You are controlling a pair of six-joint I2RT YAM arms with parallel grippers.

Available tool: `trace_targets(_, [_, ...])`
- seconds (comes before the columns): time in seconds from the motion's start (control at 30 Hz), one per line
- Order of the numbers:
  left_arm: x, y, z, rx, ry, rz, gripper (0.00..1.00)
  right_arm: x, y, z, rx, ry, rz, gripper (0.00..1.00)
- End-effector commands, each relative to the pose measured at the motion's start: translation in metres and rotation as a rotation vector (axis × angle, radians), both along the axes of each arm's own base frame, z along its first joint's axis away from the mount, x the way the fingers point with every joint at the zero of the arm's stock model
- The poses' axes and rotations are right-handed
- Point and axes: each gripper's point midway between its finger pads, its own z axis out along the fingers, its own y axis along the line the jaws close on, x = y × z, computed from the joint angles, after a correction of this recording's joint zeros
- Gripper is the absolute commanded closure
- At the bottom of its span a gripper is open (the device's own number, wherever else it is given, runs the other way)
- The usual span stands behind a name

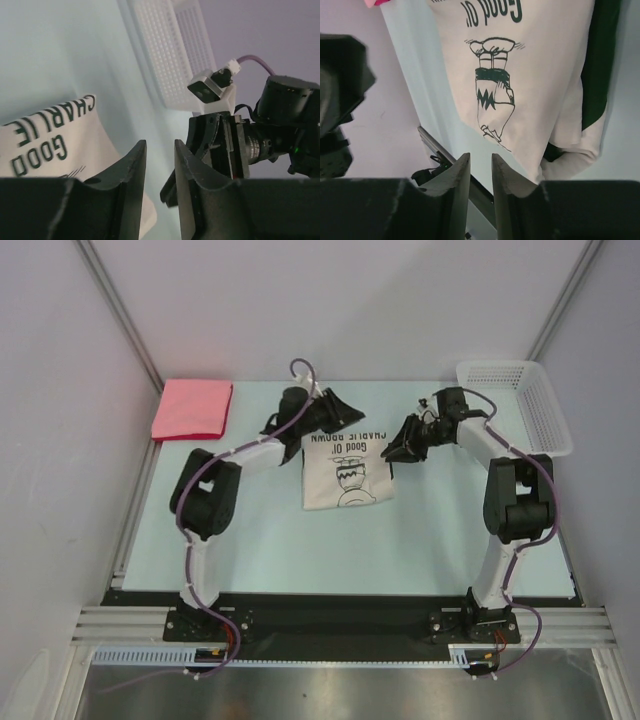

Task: Fold and stack the t-shirts
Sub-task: Fold the tshirt

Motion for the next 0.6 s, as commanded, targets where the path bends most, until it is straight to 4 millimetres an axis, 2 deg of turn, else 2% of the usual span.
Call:
trace_targets(0.0, [-0.005,-0.051,-0.005,-0.155,-0.040,-0.143,0.67,-0.004,0.005,0.007,0.070,-0.070,0.058,0.72])
trace_targets(0.03, [-0.004,-0.057,-0.011,-0.170,-0.032,-0.152,0.71,-0.006,0.007,0.005,0.084,-0.064,0.074,0.75])
trace_targets(0.07, [-0.001,-0.063,-0.028,-0.202,0.005,-0.150,0.74,-0.009,0.012,0.004,0.084,-0.060,0.095,0.78])
trace_targets(0.17, [0.002,-0.076,-0.040,-0.263,0.037,-0.127,0.78,-0.015,0.018,-0.013,0.067,-0.031,0.125,0.85])
trace_targets(0.23, [0.007,-0.084,-0.058,-0.257,0.078,-0.121,0.78,-0.018,0.018,-0.028,0.037,-0.014,0.140,0.86])
trace_targets(0.27, [0.011,-0.087,-0.057,-0.259,0.082,-0.116,0.79,-0.023,0.017,-0.036,0.027,0.005,0.141,0.86])
trace_targets(0.3, [0.014,-0.088,-0.074,-0.246,0.108,-0.107,0.79,-0.024,0.016,-0.042,0.022,0.015,0.136,0.86])
trace_targets(0.33, [0.017,-0.088,-0.077,-0.247,0.120,-0.099,0.80,-0.025,0.015,-0.054,0.018,0.051,0.129,0.86])
trace_targets(0.5, [0.028,-0.089,-0.096,-0.221,0.154,-0.069,0.80,-0.029,0.014,-0.080,-0.016,0.099,0.124,0.87])
trace_targets(0.53, [0.028,-0.089,-0.104,-0.211,0.164,-0.067,0.80,-0.031,0.010,-0.087,-0.042,0.114,0.112,0.88])
trace_targets(0.57, [0.027,-0.088,-0.111,-0.215,0.200,-0.064,0.81,-0.041,-0.012,-0.097,-0.114,0.145,0.079,0.88])
